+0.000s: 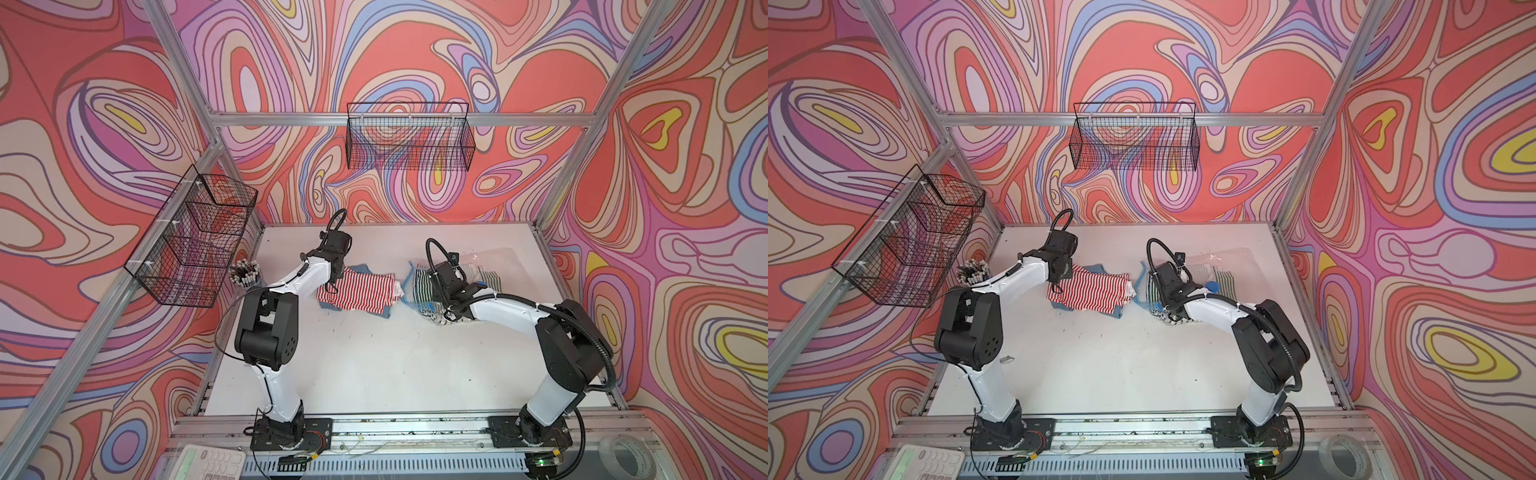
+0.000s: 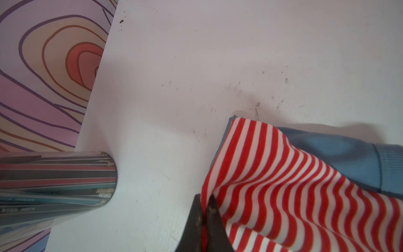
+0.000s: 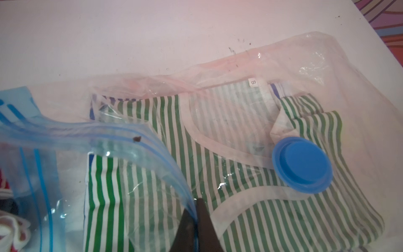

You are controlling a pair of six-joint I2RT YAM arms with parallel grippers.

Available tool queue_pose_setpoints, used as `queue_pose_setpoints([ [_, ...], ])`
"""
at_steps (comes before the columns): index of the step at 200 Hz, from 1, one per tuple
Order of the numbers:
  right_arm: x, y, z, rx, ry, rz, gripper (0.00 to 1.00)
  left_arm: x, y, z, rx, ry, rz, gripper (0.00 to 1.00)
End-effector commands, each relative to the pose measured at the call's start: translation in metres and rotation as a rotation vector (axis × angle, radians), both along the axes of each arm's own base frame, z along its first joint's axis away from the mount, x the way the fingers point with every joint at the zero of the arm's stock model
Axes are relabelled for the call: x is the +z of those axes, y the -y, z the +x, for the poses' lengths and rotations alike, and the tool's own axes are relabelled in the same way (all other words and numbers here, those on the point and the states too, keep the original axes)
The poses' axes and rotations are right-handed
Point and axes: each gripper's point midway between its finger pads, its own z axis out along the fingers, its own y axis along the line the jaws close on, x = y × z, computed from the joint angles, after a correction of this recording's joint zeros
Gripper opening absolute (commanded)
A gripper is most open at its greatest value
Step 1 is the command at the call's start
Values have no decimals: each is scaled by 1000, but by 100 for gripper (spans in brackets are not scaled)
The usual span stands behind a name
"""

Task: Take the tank top out of the vacuum bag
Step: Place the tank top on the tank top.

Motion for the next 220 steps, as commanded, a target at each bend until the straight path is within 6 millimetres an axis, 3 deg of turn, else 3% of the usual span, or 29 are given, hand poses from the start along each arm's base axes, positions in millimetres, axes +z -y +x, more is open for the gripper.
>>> queue_pose_setpoints([
  [1,15,12,1,-31,17,-38,0,13,-12,5,29,5,49,48],
  [33,19,14,1,-37,18,-48,0,37,1,3,-9,95,-53,80],
  [45,19,14,1,-36,18,-47,0,51,8,-1,-33,145,-101,86],
  [67,20,12,1,-33,16,-35,0,68,28,-9,-103,198,-194,89],
  [98,17,9,0,-26,7,-12,0,75,77,-25,-252,223,-310,89],
  [123,17,5,0,-14,5,12,0,65,112,-40,-347,178,-344,89],
  [160,17,1,0,-4,2,28,0,38,141,-60,-412,95,-389,85],
  [220,15,-4,1,2,0,59,0,-28,160,-77,-439,-87,-415,82],
])
